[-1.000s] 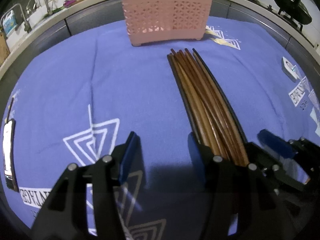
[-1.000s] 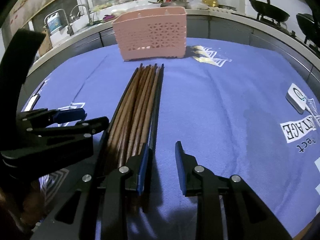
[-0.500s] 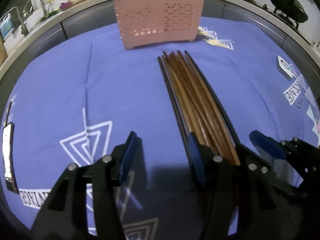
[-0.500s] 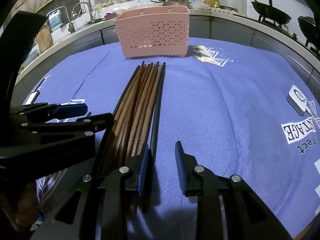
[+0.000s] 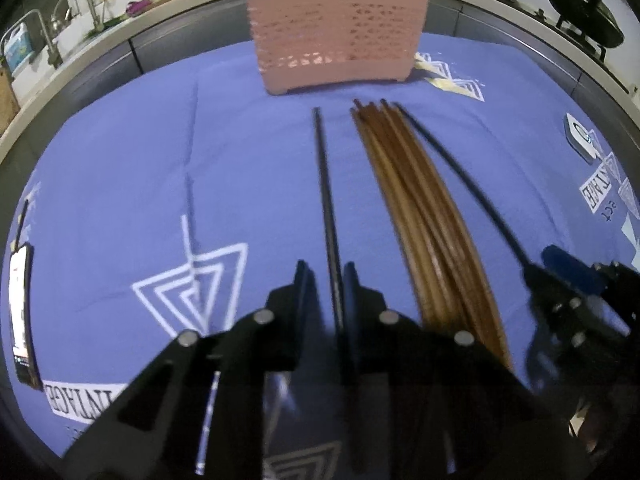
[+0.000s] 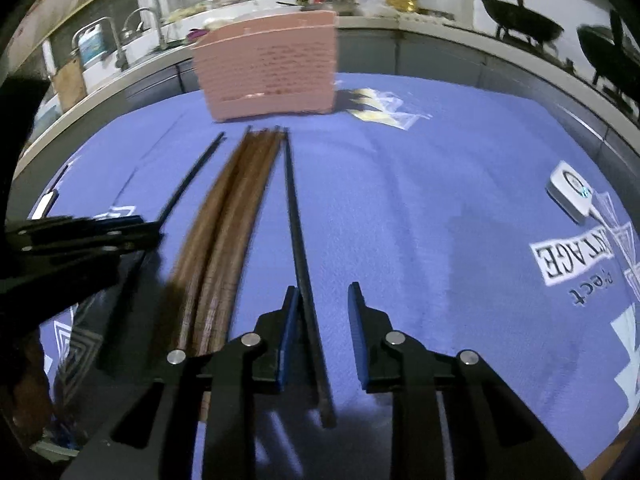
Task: Organize utensils
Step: 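Pinch one chopstick with the left gripper while the right gripper pinches another, then lift the chopsticks upright over the pink basket and drop them in with both grippers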
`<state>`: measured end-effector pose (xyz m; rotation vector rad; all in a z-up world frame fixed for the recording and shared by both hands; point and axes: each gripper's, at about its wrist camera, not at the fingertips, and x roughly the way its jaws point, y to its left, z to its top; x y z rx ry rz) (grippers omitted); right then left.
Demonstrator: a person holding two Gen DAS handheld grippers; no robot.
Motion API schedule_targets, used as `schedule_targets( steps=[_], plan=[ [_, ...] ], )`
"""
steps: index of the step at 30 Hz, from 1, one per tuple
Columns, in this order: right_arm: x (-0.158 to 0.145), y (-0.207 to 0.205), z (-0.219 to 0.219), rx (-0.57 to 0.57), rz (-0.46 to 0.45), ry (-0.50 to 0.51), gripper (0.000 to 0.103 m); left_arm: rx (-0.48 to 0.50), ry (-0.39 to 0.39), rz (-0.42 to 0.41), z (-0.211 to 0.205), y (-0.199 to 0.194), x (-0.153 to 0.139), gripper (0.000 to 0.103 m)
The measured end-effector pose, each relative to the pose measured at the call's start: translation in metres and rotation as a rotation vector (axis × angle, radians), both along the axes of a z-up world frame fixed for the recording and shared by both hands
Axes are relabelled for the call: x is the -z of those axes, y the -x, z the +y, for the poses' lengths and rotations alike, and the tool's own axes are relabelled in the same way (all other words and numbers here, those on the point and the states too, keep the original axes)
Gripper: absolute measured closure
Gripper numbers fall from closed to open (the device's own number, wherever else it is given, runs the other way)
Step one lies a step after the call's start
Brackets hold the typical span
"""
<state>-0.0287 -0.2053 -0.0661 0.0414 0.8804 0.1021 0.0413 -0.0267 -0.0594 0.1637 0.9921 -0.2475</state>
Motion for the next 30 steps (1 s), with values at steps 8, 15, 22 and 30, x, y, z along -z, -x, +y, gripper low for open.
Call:
schedule_targets(
  steps=[8, 15, 22, 30],
  plan=[
    [-0.009, -0.055, 0.003, -0.124, 0.118, -0.003, 0.076, -0.02, -0.003, 0.026, 0.004, -0.039, -0.004, 0.077],
    [-0.019, -0.141, 0.027, -0.231, 0.192, 0.069, 0.075, 0.042, -0.034, 0.023, -0.016, -0.084, -0.007, 0.071],
    [-0.031, -0.15, 0.025, -0.256, 0.173, 0.009, 0.098, 0.054, 0.086, 0.046, -0.009, -0.101, -0.021, 0.099],
    [-0.112, -0.062, 0.003, -0.267, -0.233, -0.111, 0.098, 0.067, 0.277, -0.159, 0.024, -0.055, -0.105, 0.099]
  ],
)
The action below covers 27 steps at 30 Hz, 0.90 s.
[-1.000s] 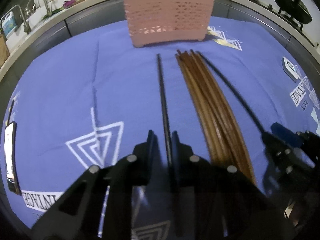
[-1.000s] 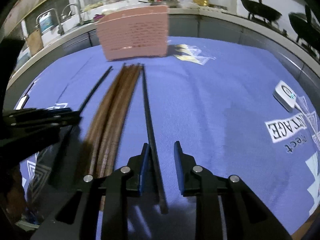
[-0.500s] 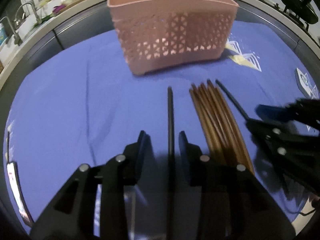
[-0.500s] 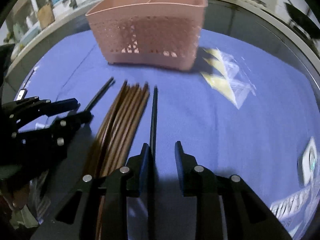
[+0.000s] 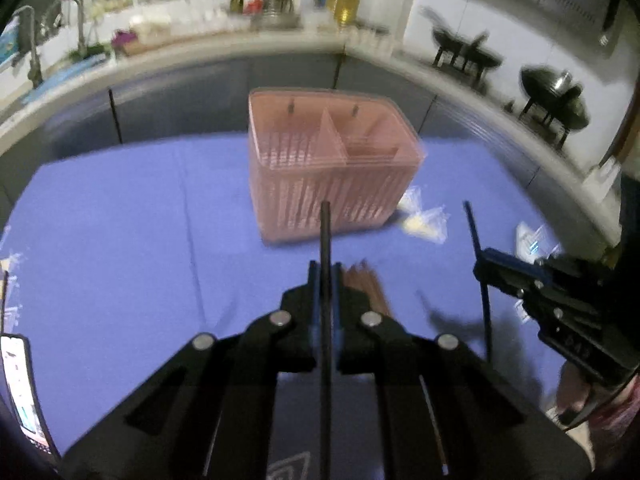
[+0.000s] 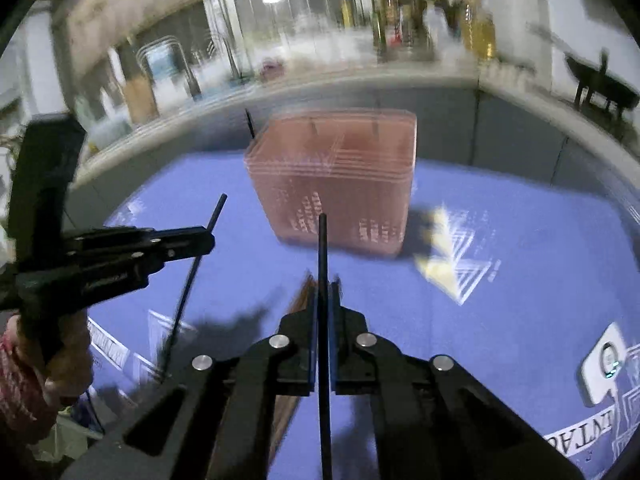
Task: Organize utensils
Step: 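Lift the chopsticks upright over the pink basket and drop them in with both grippers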
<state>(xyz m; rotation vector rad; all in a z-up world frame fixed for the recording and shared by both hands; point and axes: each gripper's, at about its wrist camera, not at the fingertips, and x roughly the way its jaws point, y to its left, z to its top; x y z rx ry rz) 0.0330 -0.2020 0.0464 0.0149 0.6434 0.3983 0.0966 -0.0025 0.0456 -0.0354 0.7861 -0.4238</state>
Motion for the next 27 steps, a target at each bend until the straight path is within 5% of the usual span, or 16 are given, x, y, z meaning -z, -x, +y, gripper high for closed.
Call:
schedule_targets(
  steps=[9, 18, 27],
  plan=[
    [-0.069, 0.004, -0.012, 0.056, -0.244, -0.094, 0.098, -0.042, 0.105, -0.203, 0.017, 0.027, -0.088, 0.098],
    [-0.149, -0.046, 0.005, 0.066, -0.384, -0.118, 0.098, -0.144, 0.149, -0.347, 0.022, -0.016, -0.179, 0.099],
    [-0.138, -0.114, 0.037, 0.106, -0.408, -0.082, 0.098, -0.212, 0.043, -0.366, 0.003, -0.072, -0.165, 0.099]
  ],
)
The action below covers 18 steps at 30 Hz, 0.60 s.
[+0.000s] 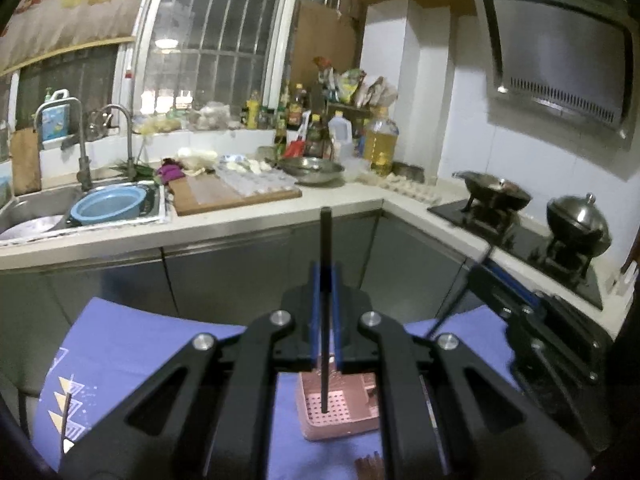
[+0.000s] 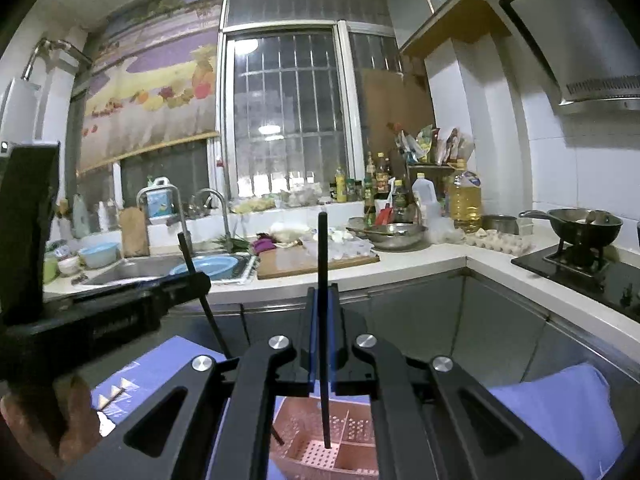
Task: Organize utensils
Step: 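Lift the chopsticks upright over the pink basket and drop them in with both grippers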
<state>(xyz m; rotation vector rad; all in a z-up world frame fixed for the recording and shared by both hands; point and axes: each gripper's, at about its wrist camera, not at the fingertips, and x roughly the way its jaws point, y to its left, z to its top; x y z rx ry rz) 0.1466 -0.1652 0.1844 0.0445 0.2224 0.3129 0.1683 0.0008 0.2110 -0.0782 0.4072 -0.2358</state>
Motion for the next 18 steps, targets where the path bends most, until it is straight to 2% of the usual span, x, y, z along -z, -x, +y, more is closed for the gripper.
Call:
schedule_targets(
  steps=[6, 11, 14, 18],
  plan=[
    [0.041, -0.018, 0.009, -0.017, 0.108, 0.014, 0.098, 0.01, -0.061, 0.057, -0.011, -0.013, 0.044, 0.098],
    [0.064, -0.016, 0.018, -0.041, 0.176, 0.027, 0.098, 0.004, -0.087, 0.181, -0.014, -0.027, 0.077, 0.097],
    [0.067, -0.017, 0.019, -0.046, 0.235, 0.017, 0.097, -0.01, -0.058, 0.222, -0.005, -0.027, 0.08, 0.095],
    [0.056, -0.004, 0.014, -0.043, 0.216, -0.028, 0.096, -0.029, -0.011, 0.178, 0.008, -0.01, 0.061, 0.088]
  ],
)
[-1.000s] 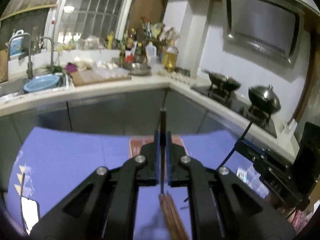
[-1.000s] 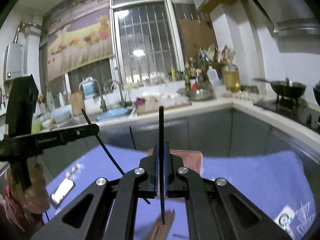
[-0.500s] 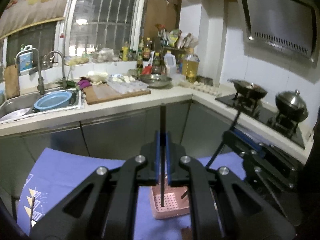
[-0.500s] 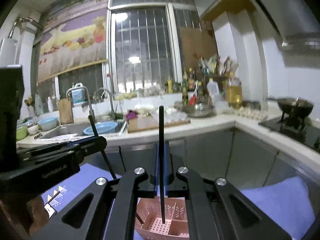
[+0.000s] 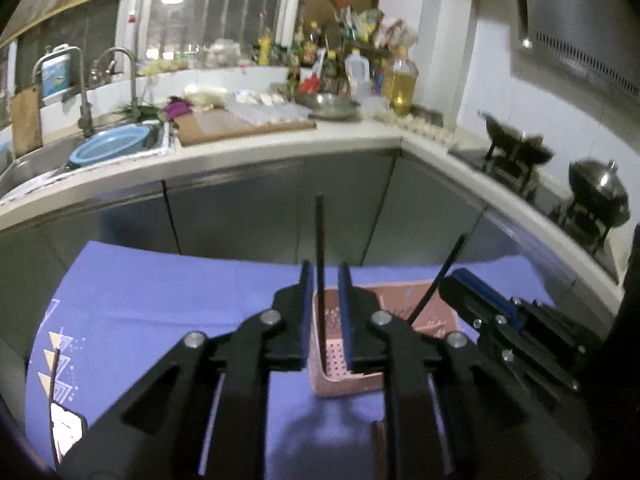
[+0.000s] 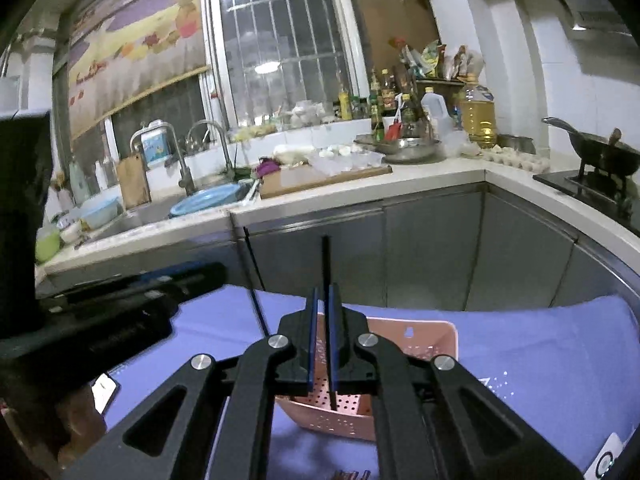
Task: Organize utensils
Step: 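Lift the chopsticks upright over the pink basket and drop them in with both grippers, then bring both open grippers back down to the chopstick bundle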
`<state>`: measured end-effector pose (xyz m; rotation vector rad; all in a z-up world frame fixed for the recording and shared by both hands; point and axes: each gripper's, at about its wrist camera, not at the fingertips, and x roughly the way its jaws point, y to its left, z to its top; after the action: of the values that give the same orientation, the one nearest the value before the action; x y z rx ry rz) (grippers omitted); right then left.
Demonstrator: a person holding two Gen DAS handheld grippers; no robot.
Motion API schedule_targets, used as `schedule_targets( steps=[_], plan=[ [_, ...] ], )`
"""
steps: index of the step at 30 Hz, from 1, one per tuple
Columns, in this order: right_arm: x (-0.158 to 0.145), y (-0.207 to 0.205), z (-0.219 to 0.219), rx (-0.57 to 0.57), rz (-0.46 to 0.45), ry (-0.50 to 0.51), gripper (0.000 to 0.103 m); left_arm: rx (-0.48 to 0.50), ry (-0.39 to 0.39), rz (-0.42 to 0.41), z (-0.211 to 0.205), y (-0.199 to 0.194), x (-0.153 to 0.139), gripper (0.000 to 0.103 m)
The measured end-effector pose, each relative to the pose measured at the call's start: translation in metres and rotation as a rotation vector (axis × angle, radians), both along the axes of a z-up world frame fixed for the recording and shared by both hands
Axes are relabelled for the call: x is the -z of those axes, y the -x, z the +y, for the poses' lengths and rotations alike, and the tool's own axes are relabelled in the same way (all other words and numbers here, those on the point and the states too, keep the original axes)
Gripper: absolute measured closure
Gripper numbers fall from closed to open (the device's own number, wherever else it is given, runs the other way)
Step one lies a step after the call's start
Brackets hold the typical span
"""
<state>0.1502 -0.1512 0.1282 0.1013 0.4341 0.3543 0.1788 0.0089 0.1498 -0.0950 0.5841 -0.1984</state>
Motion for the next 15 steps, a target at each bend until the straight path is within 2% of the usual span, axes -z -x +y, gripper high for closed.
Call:
schedule_targets(
  steps=[4, 5, 8, 9, 11, 13, 14, 15],
  plan=[
    [-0.017, 0.019, -0.006, -0.001, -0.039, -0.03, 0.087, -0.021, 0.043, -0.087, 0.015, 0.032, -0.026, 0.081],
    [-0.021, 0.025, -0.007, -0.002, -0.049, -0.038, 0.08, -0.028, 0.059, -0.114, 0.021, 0.045, -0.032, 0.08],
    [-0.034, 0.049, -0.013, 0.005, -0.1, -0.057, 0.044, -0.033, 0.088, -0.158, 0.032, 0.071, -0.04, 0.078],
    [-0.037, 0.061, -0.015, 0.001, -0.122, -0.069, 0.038, -0.032, 0.094, -0.171, 0.037, 0.084, -0.037, 0.077],
    [-0.04, 0.08, -0.021, -0.011, -0.148, -0.086, 0.033, -0.026, 0.083, -0.175, 0.041, 0.1, -0.03, 0.077],
    [-0.035, 0.108, -0.028, -0.01, -0.183, -0.112, 0.015, -0.013, 0.048, -0.148, 0.045, 0.116, -0.008, 0.077],
    [-0.027, 0.128, -0.033, 0.016, -0.217, -0.129, 0.003, -0.005, 0.037, -0.129, 0.046, 0.12, 0.002, 0.077],
    [-0.021, 0.139, -0.038, 0.026, -0.233, -0.141, 0.003, 0.005, 0.026, -0.096, 0.047, 0.125, 0.016, 0.077]
  ],
)
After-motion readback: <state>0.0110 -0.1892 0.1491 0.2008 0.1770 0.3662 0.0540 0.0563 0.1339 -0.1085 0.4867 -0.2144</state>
